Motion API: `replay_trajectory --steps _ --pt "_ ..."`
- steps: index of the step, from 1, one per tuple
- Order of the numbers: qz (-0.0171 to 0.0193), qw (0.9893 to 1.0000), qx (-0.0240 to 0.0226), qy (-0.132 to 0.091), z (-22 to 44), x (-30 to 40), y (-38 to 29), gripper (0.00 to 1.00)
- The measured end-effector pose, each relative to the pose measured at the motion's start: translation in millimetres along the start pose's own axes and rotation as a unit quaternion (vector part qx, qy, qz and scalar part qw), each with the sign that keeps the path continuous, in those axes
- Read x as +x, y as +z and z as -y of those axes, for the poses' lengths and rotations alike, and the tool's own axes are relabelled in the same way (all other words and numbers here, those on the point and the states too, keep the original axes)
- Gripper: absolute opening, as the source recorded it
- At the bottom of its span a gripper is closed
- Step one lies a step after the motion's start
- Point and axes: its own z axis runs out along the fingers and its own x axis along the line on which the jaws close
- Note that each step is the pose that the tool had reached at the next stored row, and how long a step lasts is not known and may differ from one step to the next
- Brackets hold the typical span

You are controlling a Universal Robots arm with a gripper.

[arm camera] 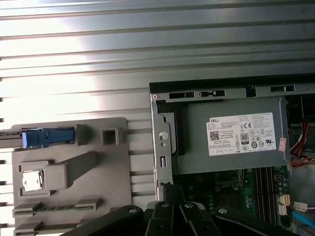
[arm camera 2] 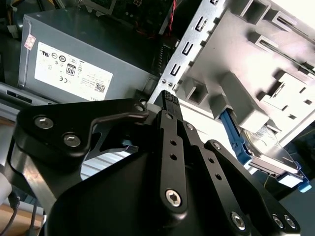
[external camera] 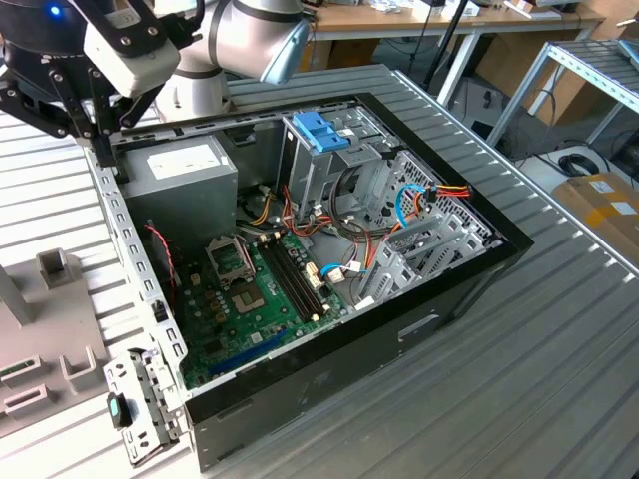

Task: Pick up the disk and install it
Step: 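Reach for the disk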

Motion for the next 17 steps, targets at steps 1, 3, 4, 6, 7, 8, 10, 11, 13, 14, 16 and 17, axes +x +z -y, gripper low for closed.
replay_trajectory --steps 1,3,4,6,7,8,10,11,13,14,16,17 --pt "0.0000 1.0000 0.0000 0.000 0.0 0.7 0.0 0.10" --pt "0.0000 1.0000 0.0000 0.000 0.1 1.5 0.0 0.10" --pt "0.0000 1.0000 0.0000 0.000 0.2 2.0 0.0 0.10" --pt "0.0000 1.0000 0.0000 0.000 0.3 3.8 -0.1 0.10" --pt "0.0000 1.0000 0.0000 0.000 0.3 4.5 -0.1 0.10" --pt "0.0000 1.0000 0.0000 0.000 0.4 5.2 -0.1 0.10" --pt "0.0000 1.0000 0.0000 0.000 0.5 6.2 -0.1 0.10" --pt "0.0000 1.0000 0.0000 0.000 0.5 6.8 -0.2 0.10" --pt "0.0000 1.0000 0.0000 0.000 0.6 8.2 -0.2 0.10" --pt "0.0000 1.0000 0.0000 0.000 0.6 8.5 -0.2 0.10" --pt "0.0000 1.0000 0.0000 0.000 0.7 9.3 -0.2 0.10" --pt "0.0000 1.0000 0.0000 0.000 0.7 9.7 -0.2 0.10"
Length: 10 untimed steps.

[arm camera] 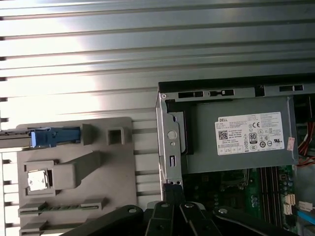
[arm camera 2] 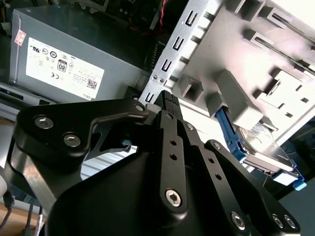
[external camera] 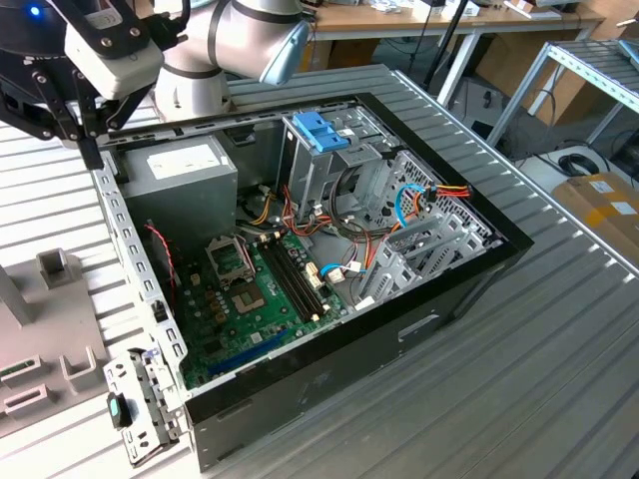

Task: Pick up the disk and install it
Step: 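Reach for the disk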

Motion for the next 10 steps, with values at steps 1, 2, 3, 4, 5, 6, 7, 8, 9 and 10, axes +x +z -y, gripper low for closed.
replay_trajectory --steps 1,2,3,4,5,6,7,8,9,10 --pt "0.0000 1.0000 0.0000 0.000 0.0 0.5 0.0 0.10" --pt "0.0000 1.0000 0.0000 0.000 0.1 0.9 0.0 0.10" --pt "0.0000 1.0000 0.0000 0.000 0.1 1.4 0.0 0.10" --pt "0.0000 1.0000 0.0000 0.000 0.1 1.9 -0.1 0.10" --pt "0.0000 1.0000 0.0000 0.000 0.2 2.3 -0.1 0.10" --pt "0.0000 1.0000 0.0000 0.000 0.2 2.9 -0.1 0.10" --pt "0.0000 1.0000 0.0000 0.000 0.3 3.5 -0.1 0.10" --pt "0.0000 1.0000 0.0000 0.000 0.3 3.9 -0.1 0.10" --pt "0.0000 1.0000 0.0000 0.000 0.4 4.8 -0.1 0.10" --pt "0.0000 1.0000 0.0000 0.000 0.4 5.4 -0.1 0.10"
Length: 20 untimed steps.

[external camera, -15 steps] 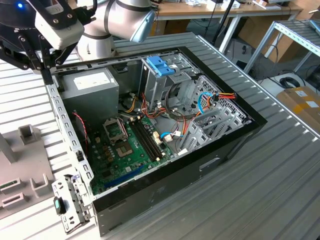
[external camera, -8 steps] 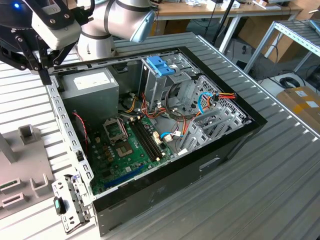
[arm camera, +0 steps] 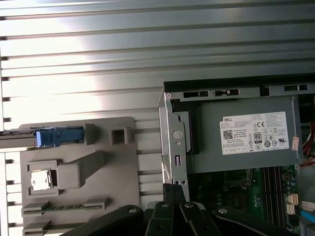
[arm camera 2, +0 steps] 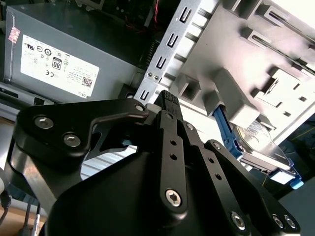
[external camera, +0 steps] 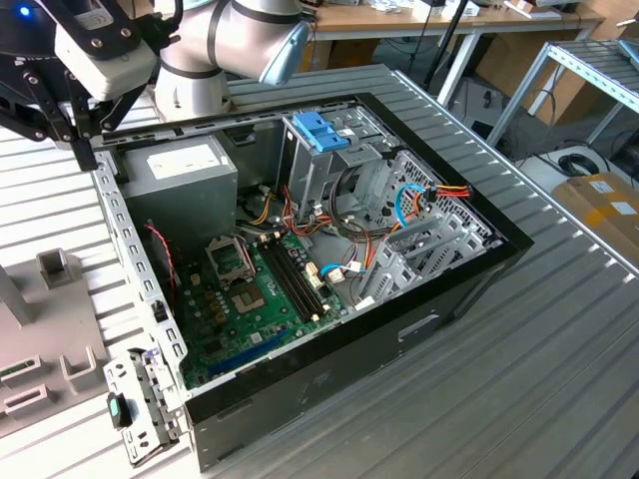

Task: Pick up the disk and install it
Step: 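Reach for the disk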

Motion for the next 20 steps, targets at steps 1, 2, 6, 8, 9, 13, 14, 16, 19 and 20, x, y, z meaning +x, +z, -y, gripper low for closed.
replay_trajectory --steps 1,2,6,8,9,13,14,16,19,20 --pt "0.0000 1.0000 0.0000 0.000 0.0 0.5 0.0 0.10" --pt "0.0000 1.0000 0.0000 0.000 0.1 1.0 0.0 0.10" --pt "0.0000 1.0000 0.0000 0.000 0.2 2.9 -0.1 0.10" --pt "0.0000 1.0000 0.0000 0.000 0.3 4.0 -0.1 0.10" --pt "0.0000 1.0000 0.0000 0.000 0.3 4.4 -0.1 0.10" --pt "0.0000 1.0000 0.0000 0.000 0.5 6.3 -0.2 0.10" --pt "0.0000 1.0000 0.0000 0.000 0.5 6.7 -0.2 0.10" --pt "0.0000 1.0000 0.0000 0.000 0.6 7.8 -0.2 0.10" --pt "0.0000 1.0000 0.0000 0.000 0.7 9.2 -0.2 0.10" --pt "0.0000 1.0000 0.0000 0.000 0.8 10.5 -0.2 0.10"
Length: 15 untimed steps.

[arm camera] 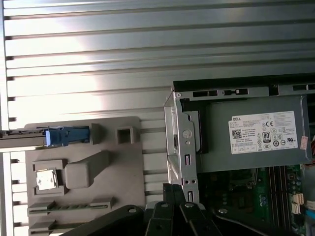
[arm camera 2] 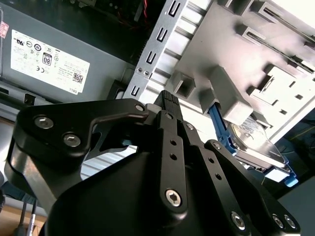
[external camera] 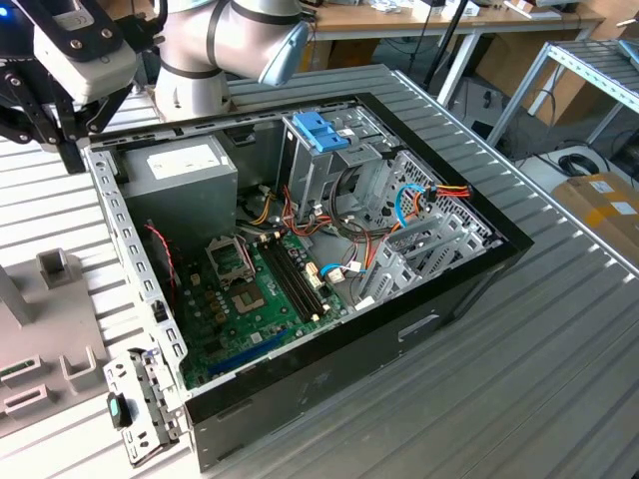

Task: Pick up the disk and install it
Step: 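Reach for the disk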

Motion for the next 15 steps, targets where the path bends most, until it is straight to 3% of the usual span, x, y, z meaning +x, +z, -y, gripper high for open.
replay_trajectory --steps 15 --pt "0.0000 1.0000 0.0000 0.000 0.6 8.1 -0.2 0.10"
